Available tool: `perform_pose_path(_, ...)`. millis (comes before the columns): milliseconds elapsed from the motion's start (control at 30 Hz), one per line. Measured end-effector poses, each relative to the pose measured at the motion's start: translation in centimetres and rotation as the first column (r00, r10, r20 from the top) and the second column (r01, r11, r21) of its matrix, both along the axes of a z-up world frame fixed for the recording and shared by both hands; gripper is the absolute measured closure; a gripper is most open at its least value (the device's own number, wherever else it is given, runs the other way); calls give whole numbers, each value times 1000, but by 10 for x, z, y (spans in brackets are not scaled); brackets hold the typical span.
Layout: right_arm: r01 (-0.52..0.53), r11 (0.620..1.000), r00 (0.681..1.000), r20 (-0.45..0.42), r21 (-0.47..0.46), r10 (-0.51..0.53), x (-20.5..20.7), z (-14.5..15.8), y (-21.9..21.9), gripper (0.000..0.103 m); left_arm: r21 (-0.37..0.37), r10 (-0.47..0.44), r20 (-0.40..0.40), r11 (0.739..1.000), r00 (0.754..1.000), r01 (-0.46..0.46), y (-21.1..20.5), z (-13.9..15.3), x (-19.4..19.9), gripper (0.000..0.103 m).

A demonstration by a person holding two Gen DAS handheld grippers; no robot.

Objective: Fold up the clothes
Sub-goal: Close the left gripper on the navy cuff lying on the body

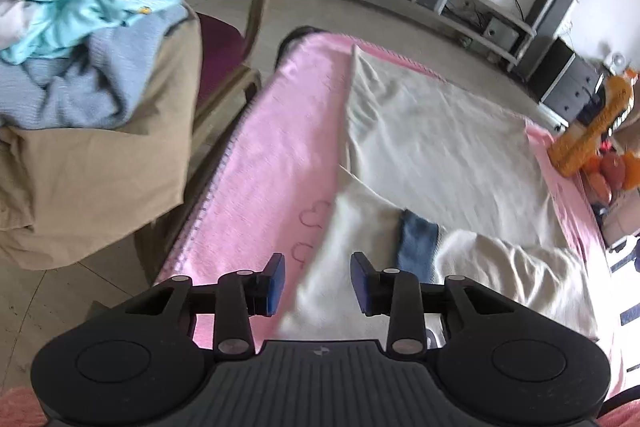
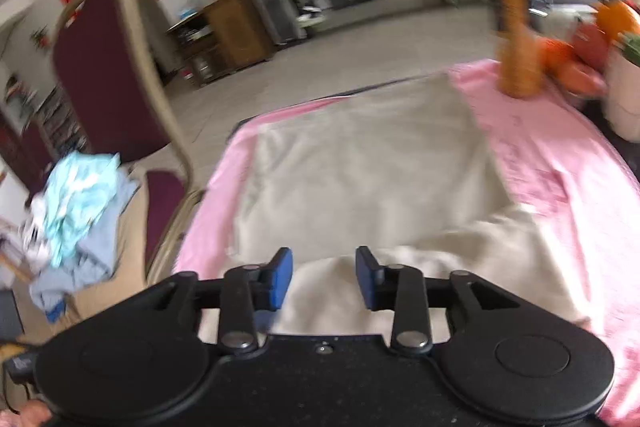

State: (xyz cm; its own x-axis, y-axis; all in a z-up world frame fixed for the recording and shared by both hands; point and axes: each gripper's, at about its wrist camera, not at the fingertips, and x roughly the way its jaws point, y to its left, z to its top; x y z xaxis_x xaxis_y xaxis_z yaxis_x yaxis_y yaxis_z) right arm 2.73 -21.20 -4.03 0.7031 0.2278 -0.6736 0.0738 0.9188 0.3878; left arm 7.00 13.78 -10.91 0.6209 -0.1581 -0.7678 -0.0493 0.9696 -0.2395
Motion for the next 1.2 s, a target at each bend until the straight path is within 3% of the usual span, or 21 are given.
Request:
perform_pose_path(167, 112, 991, 991, -88, 78, -105, 0, -40, -69, 65, 34, -72, -76, 997, 994, 75, -33, -13, 21, 64)
perform_pose_path(300, 137, 979, 984, -133, 152, -117, 12, -84, -116, 65, 59, -90, -111, 994, 990, 97, -53, -23, 43, 61)
perform_pose_path(467, 288, 904, 951, -204, 314, -232, 9, -113, -153, 65, 24, -74, -141, 997, 987, 78, -63, -40, 69, 61)
perform_pose_path(567, 296, 911, 948, -203, 289, -244, 7, -111, -152, 57, -12, -85, -167, 996, 982, 84, -68, -49, 77, 61)
perform_pose_path(667, 296, 919, 947, -206, 261, -247, 5, -114, -149, 56, 10, -106, -174, 994, 979, 110, -77, -56, 80, 61)
perform_pose_path(833, 296, 927, 946, -204, 230, -252, 8, -115, -147, 53, 138, -166, -124, 974, 978, 182, -99, -57, 74, 66)
perform_pose_path(900, 296, 930, 946, -203, 218, -254, 10, -116, -146, 53, 205, -209, -84, 953, 974, 222, -111, -54, 66, 85)
perform_pose_path(967, 296, 933, 945, -202, 206, -256, 11, -117, -145, 53, 260, -252, -50, 931, 966, 256, -122, -52, 57, 87)
perform_pose_path(1033, 296, 935, 945, -201, 194, -257, 12, -117, -144, 53, 299, -282, -30, 913, 959, 277, -129, -52, 50, 95)
perform_pose_path(1133, 291, 939, 948, -186, 183, -258, 12, -116, -144, 53, 324, -261, 36, 916, 965, 236, -129, -43, 37, 96)
perform_pose_path(1200, 283, 942, 954, -153, 178, -258, 7, -112, -145, 51, 299, -242, 98, 932, 965, 204, -124, -27, 26, 96)
